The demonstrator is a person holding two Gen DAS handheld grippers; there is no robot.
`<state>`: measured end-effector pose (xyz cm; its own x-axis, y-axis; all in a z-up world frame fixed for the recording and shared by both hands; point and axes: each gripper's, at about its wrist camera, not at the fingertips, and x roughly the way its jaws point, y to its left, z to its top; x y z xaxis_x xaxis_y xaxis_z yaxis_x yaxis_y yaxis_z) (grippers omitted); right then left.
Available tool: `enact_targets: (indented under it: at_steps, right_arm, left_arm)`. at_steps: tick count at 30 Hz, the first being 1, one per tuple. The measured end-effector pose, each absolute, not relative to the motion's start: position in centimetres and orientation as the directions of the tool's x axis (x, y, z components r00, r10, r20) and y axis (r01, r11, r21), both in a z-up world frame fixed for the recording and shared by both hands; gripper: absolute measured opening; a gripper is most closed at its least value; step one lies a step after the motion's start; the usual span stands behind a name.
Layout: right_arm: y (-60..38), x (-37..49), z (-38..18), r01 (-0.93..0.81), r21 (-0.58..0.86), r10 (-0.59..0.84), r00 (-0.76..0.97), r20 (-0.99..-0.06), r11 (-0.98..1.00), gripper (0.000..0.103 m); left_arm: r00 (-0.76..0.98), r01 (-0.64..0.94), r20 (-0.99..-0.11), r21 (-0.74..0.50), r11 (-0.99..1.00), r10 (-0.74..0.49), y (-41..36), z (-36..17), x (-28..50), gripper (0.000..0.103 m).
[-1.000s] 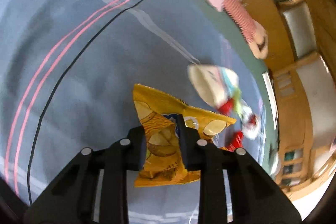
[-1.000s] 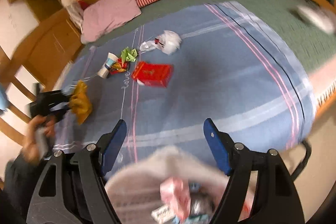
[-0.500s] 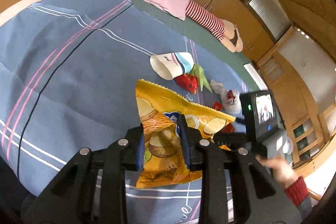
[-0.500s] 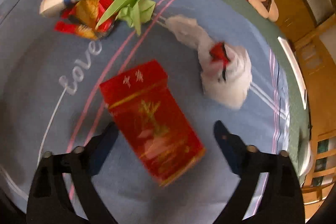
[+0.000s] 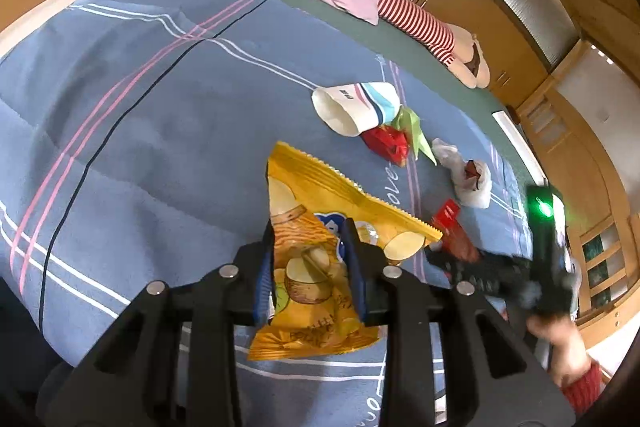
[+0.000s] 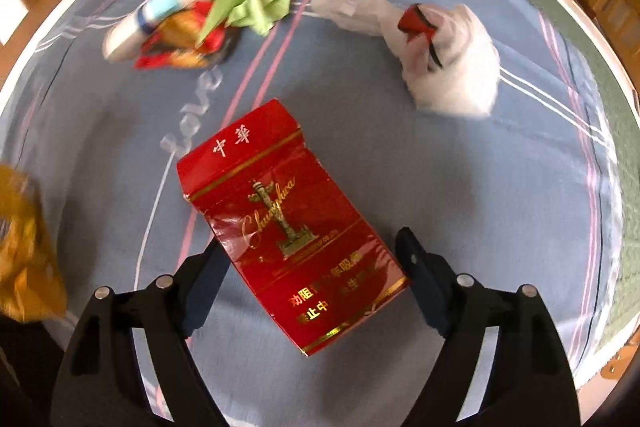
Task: Collect trash
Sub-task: 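Grasp the red cigarette box with the right gripper while the left holds the chip bag, then drop the red box into the trash bag with the right gripper while the left carries the chip bag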
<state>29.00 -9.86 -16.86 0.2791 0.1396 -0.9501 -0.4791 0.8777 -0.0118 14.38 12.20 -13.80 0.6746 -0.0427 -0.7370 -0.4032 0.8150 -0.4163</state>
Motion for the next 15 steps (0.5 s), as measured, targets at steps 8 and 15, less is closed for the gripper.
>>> enact_targets:
  at_steps: [8,15]
  right_arm:
    - [-13.0,22.6,-15.4,-0.455,0.018,0.184,0.324,-0.928,0.89,0.081]
    - [-15.4,19.5,-11.0,-0.383,0.163,0.319,0.391,-0.863,0.909,0.081]
  left_arm:
    - [0.664,-0.369,-0.747,-0.372,0.852,-0.038,11.2,-13.6,14.6,0.028]
    - [0.705,-0.322,-0.704,-0.42,0.848,-0.081,11.4,-12.9,14.0,0.027]
